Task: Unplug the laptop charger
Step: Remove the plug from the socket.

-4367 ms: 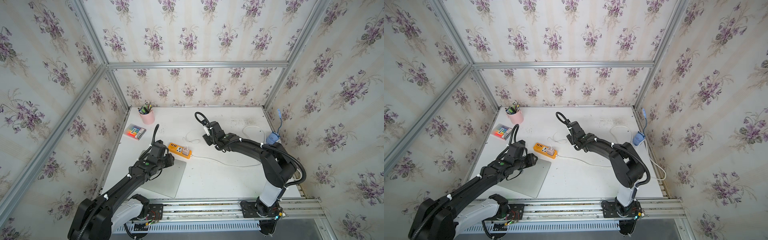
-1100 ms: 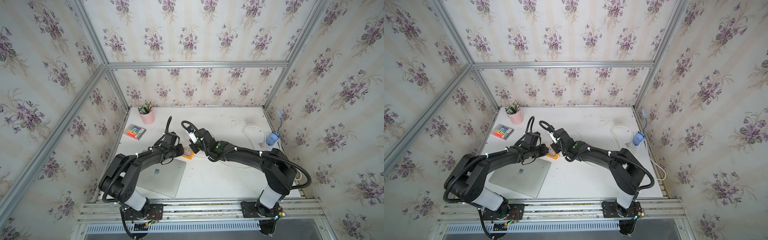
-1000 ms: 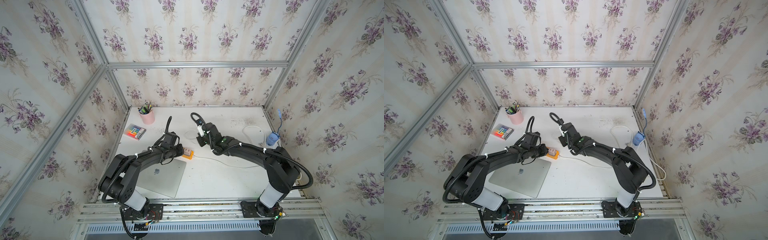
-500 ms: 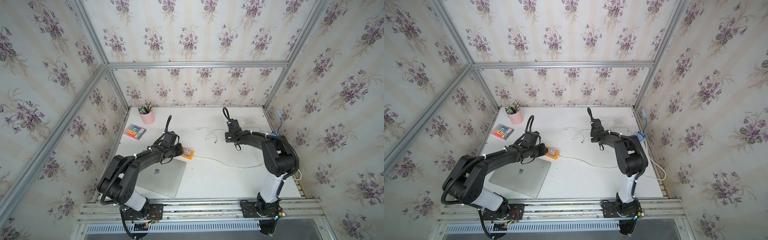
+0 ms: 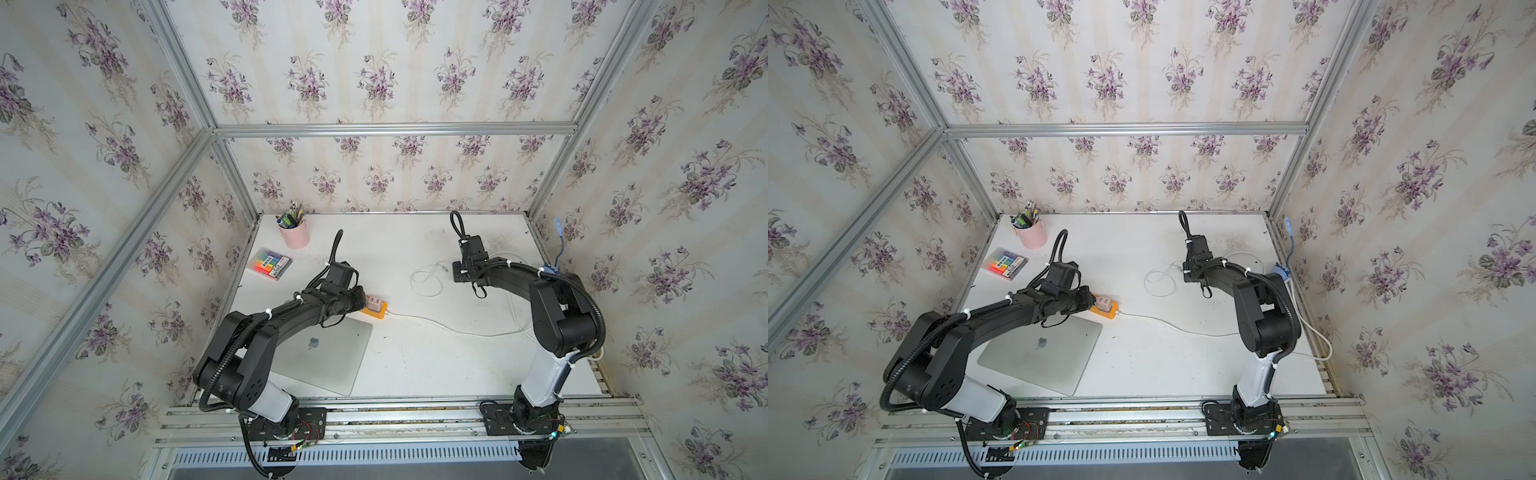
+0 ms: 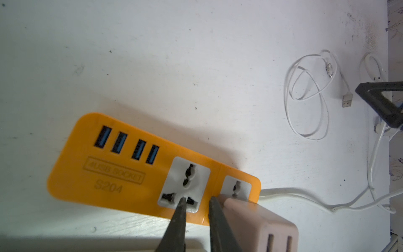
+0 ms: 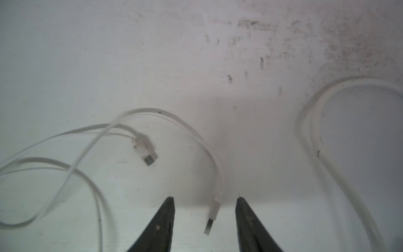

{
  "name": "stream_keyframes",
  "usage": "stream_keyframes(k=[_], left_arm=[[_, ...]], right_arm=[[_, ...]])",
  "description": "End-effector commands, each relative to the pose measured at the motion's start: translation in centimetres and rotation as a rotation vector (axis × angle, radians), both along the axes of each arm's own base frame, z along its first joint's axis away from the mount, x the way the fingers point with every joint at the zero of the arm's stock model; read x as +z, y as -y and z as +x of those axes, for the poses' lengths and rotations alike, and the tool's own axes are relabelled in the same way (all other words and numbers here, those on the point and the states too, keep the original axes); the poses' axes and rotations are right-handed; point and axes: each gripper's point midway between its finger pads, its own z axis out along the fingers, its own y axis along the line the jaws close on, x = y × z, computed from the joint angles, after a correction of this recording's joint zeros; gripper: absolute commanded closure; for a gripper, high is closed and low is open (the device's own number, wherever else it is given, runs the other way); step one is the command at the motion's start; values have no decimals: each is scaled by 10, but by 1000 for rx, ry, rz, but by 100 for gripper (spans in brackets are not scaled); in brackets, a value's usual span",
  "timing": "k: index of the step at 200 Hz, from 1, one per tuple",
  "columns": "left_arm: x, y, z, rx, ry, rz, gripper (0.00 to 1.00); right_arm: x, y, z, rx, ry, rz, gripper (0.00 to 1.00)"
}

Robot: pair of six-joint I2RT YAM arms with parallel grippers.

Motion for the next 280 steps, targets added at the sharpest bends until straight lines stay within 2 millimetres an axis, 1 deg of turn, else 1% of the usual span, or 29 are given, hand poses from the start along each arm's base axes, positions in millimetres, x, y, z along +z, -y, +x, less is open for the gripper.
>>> stream_keyframes(k=[1,8,18,20,22,24,35,49,61,73,94,117,122,141,168,185,205,226,262,280], left_arm=[[2,0,3,4,11,3,79],[2,-1,3,6,10,10,79],[1,-2,4,9,8,17,79],[1,-3,3,8,7,19,79],[1,-3,3,8,6,19,79],[1,-3,3,9,7,20,79],[2,-4,4,12,10,23,79],[3,-6,5,18,13,27,81],[2,-10,6,28,13,37,82],[1,-14,8,40,9,34,85],[-1,-20,13,55,-2,9,86],[-6,-24,19,69,-15,-9,87],[-7,-20,17,55,-25,-32,87],[-13,-18,17,55,-47,-52,88],[-23,-22,14,67,-84,-37,89],[-26,-24,11,73,-98,-28,89],[-28,-26,9,75,-102,-26,90],[-30,-26,7,73,-109,-28,90],[-31,-26,6,74,-111,-29,89],[-32,-26,5,77,-115,-29,89]], right_arm=[[36,-20,-7,62,98,-69,46],[49,-34,-13,95,133,-77,44],[62,-67,-25,184,168,-56,40],[65,-70,-27,195,174,-50,39],[67,-87,-34,238,179,-41,39],[69,-96,-38,261,185,-32,38],[75,-136,-56,373,192,24,35],[73,-183,-81,524,167,133,34],[68,-206,-96,587,154,202,34],[62,-220,-104,630,138,252,34],[55,-234,-114,682,127,301,34],[55,-252,-124,748,131,306,33],[55,-256,-125,757,135,300,32],[53,-265,-131,779,136,282,30],[45,-268,-136,791,125,243,26],[38,-268,-138,791,115,216,26],[32,-266,-134,769,114,182,25],[26,-269,-134,779,100,180,25],[17,-270,-132,769,88,157,31],[16,-273,-133,786,86,165,40]])
